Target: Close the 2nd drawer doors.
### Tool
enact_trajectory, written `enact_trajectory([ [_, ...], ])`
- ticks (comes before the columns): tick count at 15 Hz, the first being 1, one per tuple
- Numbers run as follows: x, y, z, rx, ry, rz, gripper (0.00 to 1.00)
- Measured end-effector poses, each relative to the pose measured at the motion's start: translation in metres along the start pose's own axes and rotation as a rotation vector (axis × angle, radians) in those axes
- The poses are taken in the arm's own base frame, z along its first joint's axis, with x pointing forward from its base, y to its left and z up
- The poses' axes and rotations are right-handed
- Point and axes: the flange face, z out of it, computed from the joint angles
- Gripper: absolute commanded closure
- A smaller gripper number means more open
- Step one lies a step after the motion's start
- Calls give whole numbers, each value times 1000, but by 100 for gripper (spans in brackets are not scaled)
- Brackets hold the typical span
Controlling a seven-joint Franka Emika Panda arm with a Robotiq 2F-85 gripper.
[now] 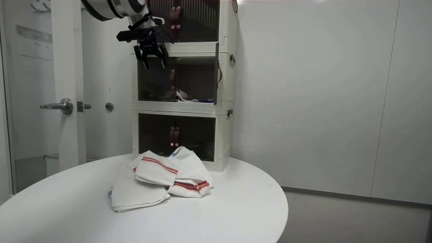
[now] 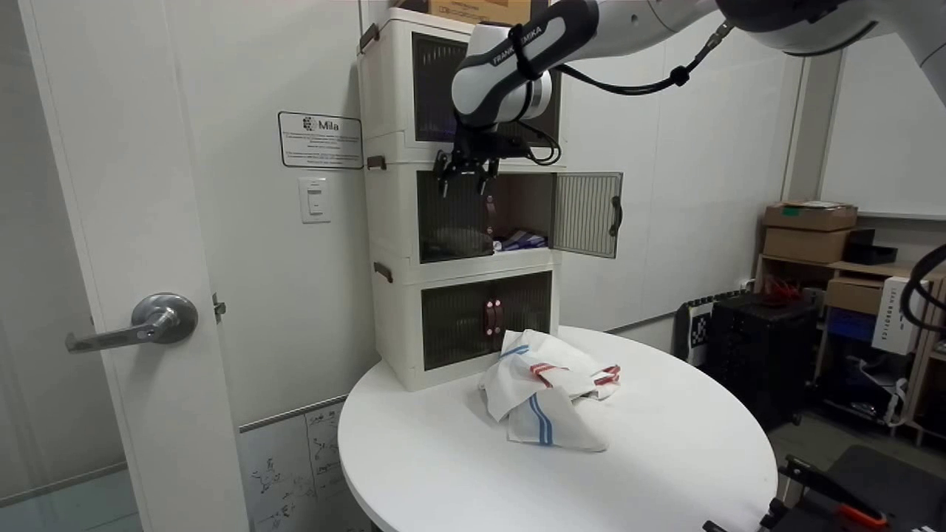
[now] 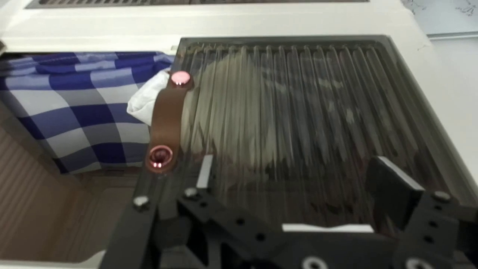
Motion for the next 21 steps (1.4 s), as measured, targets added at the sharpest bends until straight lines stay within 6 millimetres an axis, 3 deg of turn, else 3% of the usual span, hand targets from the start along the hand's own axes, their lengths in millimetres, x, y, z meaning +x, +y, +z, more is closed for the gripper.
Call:
enact_trajectory([
  [3,-31,1,3,10,-71,-16,0],
  [6,-59,17,-13,15,-132,-47,0],
  [15,-141,115,-123,-19,-234,16,0],
  [18,-158,151,-157,-69,-244,48,0],
  [21,-168,186,-177,-138,-247,63,0],
])
